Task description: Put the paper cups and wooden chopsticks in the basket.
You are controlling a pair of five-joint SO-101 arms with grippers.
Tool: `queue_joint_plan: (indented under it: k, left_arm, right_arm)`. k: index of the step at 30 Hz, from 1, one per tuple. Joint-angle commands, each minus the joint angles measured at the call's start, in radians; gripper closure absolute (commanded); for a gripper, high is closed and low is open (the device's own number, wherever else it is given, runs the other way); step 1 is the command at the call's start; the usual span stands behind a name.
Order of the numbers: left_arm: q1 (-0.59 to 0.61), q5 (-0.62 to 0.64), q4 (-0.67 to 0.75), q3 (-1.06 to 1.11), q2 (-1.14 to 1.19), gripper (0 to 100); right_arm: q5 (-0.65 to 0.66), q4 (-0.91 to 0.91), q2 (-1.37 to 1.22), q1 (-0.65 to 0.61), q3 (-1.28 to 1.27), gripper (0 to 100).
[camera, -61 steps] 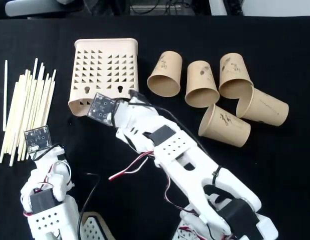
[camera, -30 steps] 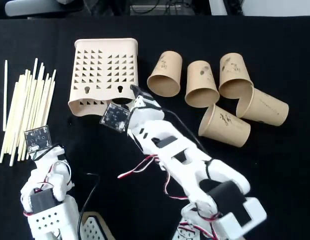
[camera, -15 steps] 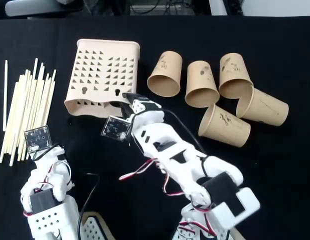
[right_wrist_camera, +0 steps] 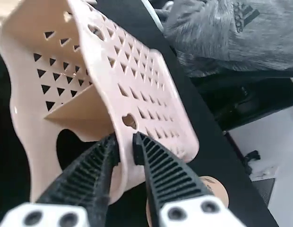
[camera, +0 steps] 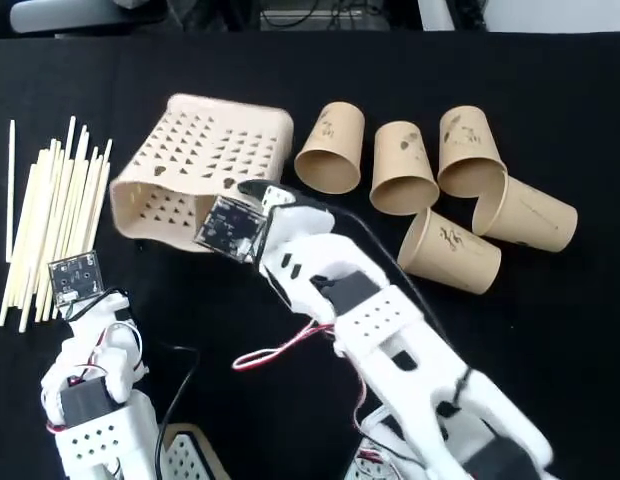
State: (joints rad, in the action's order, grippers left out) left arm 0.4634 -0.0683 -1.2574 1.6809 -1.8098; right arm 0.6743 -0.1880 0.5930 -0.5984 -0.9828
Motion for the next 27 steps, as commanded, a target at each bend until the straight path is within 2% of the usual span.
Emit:
queue_joint_plan:
  k: [1,5,14,21,27]
  left_arm:
    - [0.005,0.005,-0.012,0.018,-0.009,97]
    - [0.005,0.005,-0.012,0.018,-0.009,97]
    - [0.005,0.005,-0.012,0.018,-0.009,97]
    - [0.005,0.005,-0.012,0.018,-0.009,97]
    - [0.005,0.005,-0.012,0.018,-0.009,97]
  right_arm:
    - [-0.025,-0.155,0.082,-0.026,0.159,98.6]
    - [-0.028,-0.236,0.056,-0.026,0.237,98.6]
    - [-0.173,-0.311,-0.079,-0.028,0.449,98.6]
    - [-0.384,-0.313,-0.225,-0.031,0.608,98.6]
    - [-0.399,-0.318,-0.249,-0.091,0.648,98.6]
